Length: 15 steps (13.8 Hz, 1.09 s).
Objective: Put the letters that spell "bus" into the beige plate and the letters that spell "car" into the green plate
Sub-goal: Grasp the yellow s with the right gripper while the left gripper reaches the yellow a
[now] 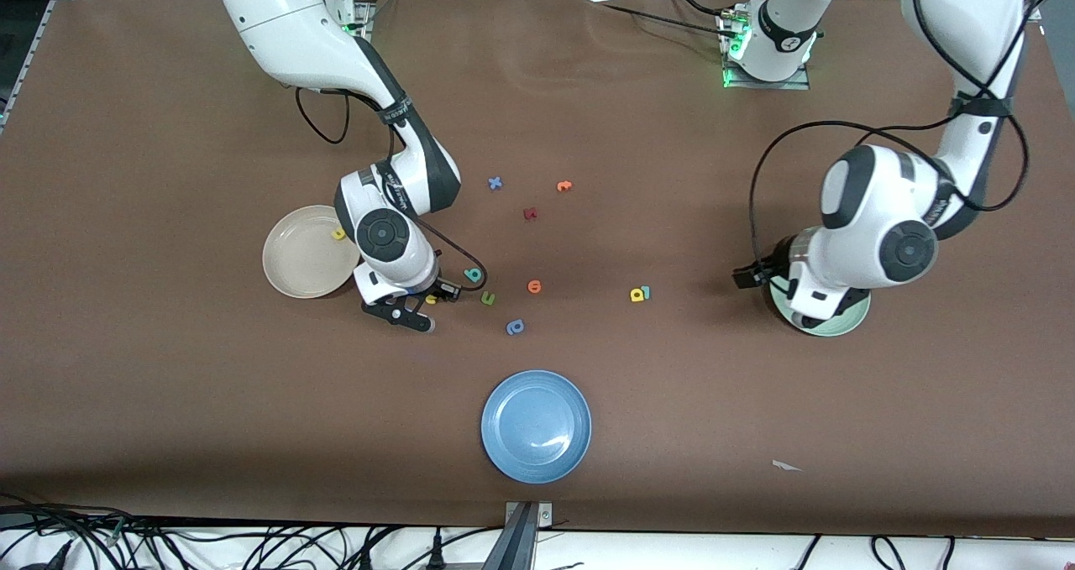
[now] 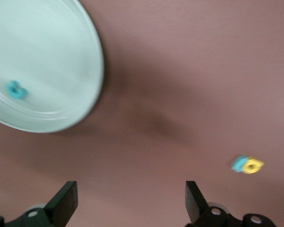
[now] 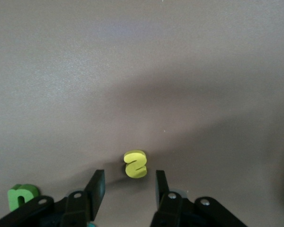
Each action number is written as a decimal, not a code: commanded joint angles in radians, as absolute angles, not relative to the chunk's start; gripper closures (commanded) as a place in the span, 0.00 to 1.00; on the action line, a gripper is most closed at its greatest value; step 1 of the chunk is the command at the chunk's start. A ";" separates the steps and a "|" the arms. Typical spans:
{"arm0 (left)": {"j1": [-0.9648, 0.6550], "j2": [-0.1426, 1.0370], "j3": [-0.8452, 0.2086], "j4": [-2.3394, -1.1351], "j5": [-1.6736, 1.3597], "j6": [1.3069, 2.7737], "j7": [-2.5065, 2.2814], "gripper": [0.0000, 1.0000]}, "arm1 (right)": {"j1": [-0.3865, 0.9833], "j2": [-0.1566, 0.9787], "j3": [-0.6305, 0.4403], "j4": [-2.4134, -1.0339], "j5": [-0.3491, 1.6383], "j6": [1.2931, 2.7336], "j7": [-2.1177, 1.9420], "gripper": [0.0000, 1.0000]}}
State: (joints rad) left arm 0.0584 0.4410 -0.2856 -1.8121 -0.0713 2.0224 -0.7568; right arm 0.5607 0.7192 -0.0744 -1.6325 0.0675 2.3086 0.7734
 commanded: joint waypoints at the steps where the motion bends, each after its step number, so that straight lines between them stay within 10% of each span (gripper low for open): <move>1: 0.005 0.504 -0.316 -1.799 -0.080 2.171 -0.905 0.00 | 0.563 0.735 -0.075 -1.611 0.086 2.309 0.767 0.49; 15: -0.261 0.658 -0.198 -1.763 0.038 2.439 -1.647 0.07 | 0.557 0.758 -0.077 -1.615 0.049 2.316 0.758 0.62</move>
